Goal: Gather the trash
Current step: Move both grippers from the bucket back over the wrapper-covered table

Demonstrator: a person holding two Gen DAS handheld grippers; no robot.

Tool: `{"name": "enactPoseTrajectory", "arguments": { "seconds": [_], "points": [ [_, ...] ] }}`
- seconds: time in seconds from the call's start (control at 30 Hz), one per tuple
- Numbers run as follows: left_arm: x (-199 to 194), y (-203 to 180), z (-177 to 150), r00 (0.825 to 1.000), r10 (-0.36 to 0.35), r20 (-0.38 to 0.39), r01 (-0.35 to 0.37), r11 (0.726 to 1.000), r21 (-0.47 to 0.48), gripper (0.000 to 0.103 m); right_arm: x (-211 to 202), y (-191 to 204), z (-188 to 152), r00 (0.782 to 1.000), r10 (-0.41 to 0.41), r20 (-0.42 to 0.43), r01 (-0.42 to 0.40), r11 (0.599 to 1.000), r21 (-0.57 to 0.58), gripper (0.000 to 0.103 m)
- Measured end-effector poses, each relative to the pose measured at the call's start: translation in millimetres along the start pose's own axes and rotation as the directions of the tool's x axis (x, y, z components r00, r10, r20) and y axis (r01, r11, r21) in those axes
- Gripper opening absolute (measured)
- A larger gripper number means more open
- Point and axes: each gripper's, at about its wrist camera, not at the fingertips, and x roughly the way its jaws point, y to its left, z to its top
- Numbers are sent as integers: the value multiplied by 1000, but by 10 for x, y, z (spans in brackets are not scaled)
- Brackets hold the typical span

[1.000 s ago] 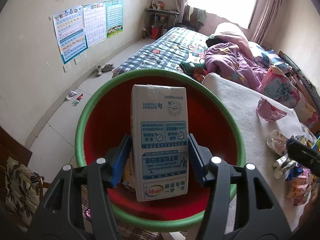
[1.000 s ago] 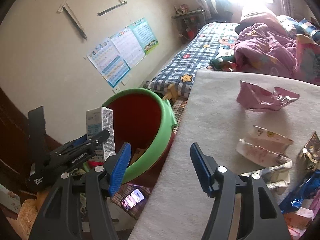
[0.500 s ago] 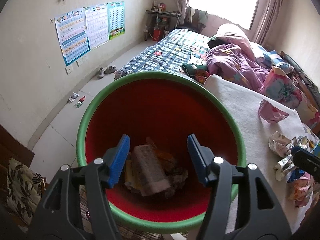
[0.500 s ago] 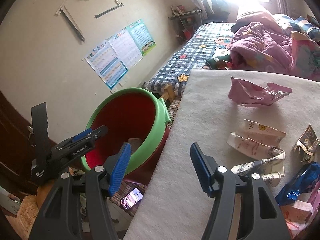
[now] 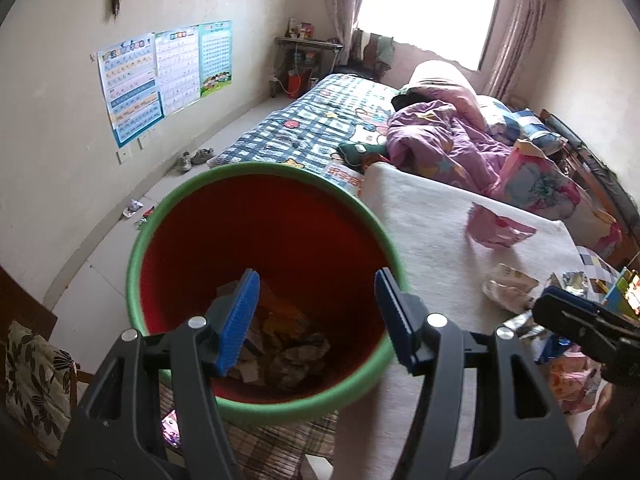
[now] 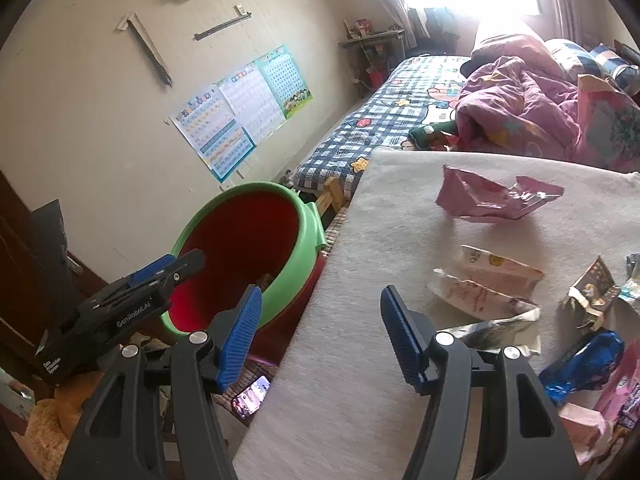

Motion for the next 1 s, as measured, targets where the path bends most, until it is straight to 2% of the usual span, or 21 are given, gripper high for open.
{"name": "enactPoseTrajectory", "arguments": {
  "seconds": [0.4, 0.67, 0.83, 0.9, 1.0],
  "points": [
    [-160, -744, -280, 1000, -25, -5, 25, 1000, 8, 58, -562, -570, -69, 998, -28, 55, 29, 1000, -12, 60],
    [-305, -1325, -565, 999, -45, -12, 44, 999, -12, 58, -978, -1261, -165, 994, -87, 60, 88, 996, -14, 60],
    [-323, -1669, -779, 997, -72, -40, 71, 997, -14, 62, -1137, -1773, -314, 991, -128, 31, 127, 991, 29, 60],
    [-314, -1785, -834, 995, -85, -55, 85, 996, -12, 67, -1178, -1946, -372, 990, -137, 17, 136, 990, 46, 60],
    [-281, -1979, -923, 988, -125, -89, 124, 992, -14, 71, -1228, -2088, -450, 990, -139, 2, 138, 989, 59, 60]
  ]
}}
